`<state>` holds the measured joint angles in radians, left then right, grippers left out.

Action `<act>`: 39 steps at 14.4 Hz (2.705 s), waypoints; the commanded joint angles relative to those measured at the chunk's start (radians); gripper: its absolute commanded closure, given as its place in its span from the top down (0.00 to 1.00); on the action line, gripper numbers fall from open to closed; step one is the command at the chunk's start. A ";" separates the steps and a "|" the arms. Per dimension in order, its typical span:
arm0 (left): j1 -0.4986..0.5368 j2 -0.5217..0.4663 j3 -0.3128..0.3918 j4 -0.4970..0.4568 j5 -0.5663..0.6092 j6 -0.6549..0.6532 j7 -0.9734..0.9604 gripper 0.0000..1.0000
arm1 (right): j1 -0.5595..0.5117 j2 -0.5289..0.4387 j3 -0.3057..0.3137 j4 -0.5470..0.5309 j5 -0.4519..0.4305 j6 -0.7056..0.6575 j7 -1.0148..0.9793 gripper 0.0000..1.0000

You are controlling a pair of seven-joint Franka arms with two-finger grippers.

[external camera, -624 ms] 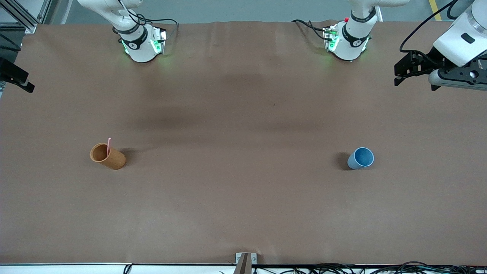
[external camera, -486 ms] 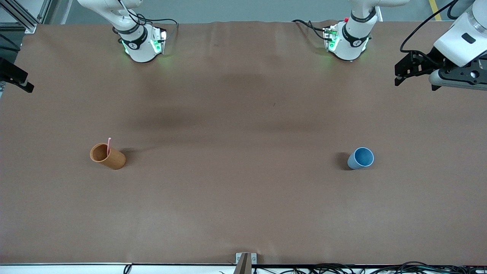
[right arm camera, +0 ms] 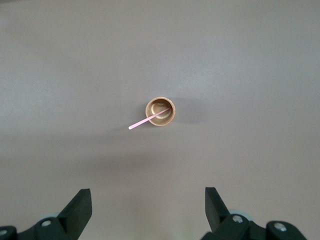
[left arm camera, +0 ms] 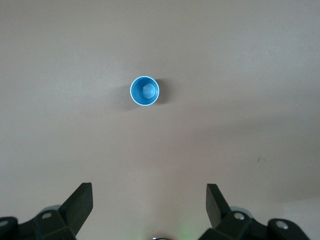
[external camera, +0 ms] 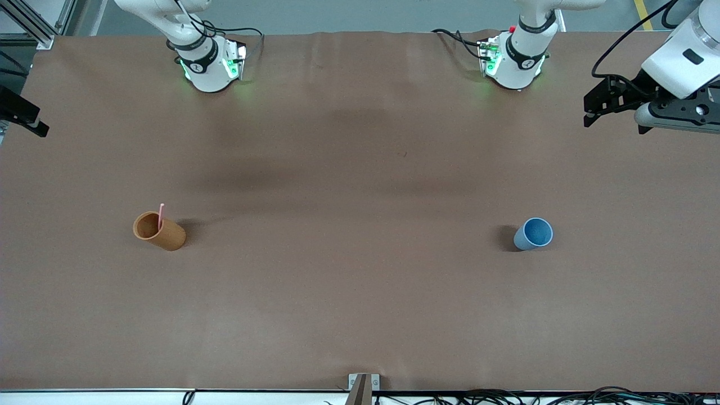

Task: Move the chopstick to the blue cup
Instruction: 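Reach both grippers down to the tan cup and blue cup, then grasp the blue cup rim with the left gripper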

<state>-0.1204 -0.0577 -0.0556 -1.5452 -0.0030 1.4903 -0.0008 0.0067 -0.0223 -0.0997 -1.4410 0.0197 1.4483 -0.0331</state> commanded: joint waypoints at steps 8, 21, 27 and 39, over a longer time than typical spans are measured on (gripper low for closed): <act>0.016 0.102 0.037 -0.062 -0.012 0.138 0.008 1.00 | -0.002 0.122 0.017 -0.024 0.011 0.158 -0.016 0.97; 0.048 0.440 0.063 -0.388 -0.006 0.837 0.015 1.00 | 0.114 0.078 0.018 -0.648 -0.018 0.745 -0.027 0.86; 0.058 0.483 0.062 -0.430 -0.005 0.918 0.018 0.10 | 0.147 0.018 0.020 -0.782 -0.158 0.853 -0.027 0.74; 0.002 0.440 -0.016 -0.202 0.004 0.676 -0.265 0.00 | 0.170 0.025 0.020 -0.812 -0.365 0.917 -0.025 0.38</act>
<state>-0.0926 0.3834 -0.0275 -1.8029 -0.0043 2.2210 -0.1330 0.1719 0.0299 -0.0759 -2.2215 -0.3121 2.3478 -0.0559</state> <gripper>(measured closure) 0.952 0.581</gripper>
